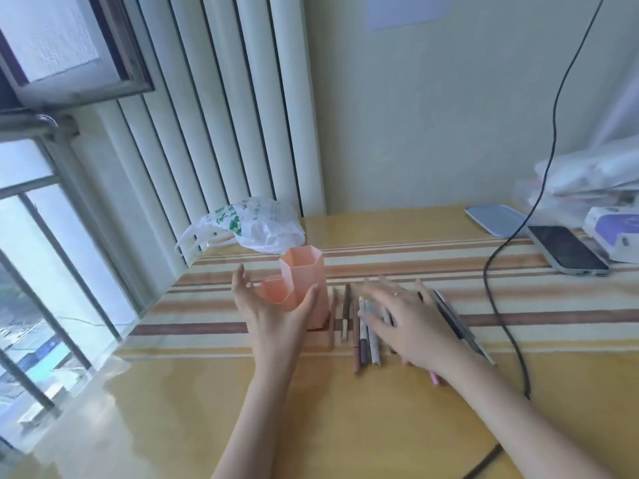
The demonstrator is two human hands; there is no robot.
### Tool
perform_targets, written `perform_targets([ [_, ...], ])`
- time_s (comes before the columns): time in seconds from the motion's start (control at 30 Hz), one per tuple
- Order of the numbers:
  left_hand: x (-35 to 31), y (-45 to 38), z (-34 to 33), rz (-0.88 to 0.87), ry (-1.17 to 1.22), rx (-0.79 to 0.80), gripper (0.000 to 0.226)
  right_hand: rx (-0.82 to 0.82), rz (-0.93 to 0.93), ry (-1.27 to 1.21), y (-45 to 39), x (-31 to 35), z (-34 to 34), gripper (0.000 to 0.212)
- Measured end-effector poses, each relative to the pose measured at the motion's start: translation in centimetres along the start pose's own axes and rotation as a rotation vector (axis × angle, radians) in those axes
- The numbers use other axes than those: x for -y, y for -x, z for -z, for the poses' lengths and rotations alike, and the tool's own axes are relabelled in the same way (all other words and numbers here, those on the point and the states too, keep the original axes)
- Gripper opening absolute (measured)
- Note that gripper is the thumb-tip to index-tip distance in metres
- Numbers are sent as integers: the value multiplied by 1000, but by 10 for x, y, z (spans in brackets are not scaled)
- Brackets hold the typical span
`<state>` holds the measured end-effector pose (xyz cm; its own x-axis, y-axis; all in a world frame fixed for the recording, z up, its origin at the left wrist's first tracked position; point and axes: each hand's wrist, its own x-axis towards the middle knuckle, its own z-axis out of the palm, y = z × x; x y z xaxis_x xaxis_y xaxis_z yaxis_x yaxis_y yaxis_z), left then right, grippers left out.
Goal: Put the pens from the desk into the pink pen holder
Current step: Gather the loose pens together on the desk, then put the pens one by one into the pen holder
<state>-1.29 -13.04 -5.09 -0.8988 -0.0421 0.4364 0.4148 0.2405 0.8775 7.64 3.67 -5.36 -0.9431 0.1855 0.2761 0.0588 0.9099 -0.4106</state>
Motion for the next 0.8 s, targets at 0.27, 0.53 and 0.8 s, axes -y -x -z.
perform_targets([
  [0.27, 8, -6, -10, -12, 110, 103, 49, 88, 26, 101, 5, 26, -19, 45],
  [0.53, 2, 3, -14, -44, 125, 249, 51, 148, -62, 244, 2, 0, 11, 26],
  [0.8, 8, 13, -27, -126, -2, 315, 67, 204, -199, 339, 2, -3, 10, 43],
])
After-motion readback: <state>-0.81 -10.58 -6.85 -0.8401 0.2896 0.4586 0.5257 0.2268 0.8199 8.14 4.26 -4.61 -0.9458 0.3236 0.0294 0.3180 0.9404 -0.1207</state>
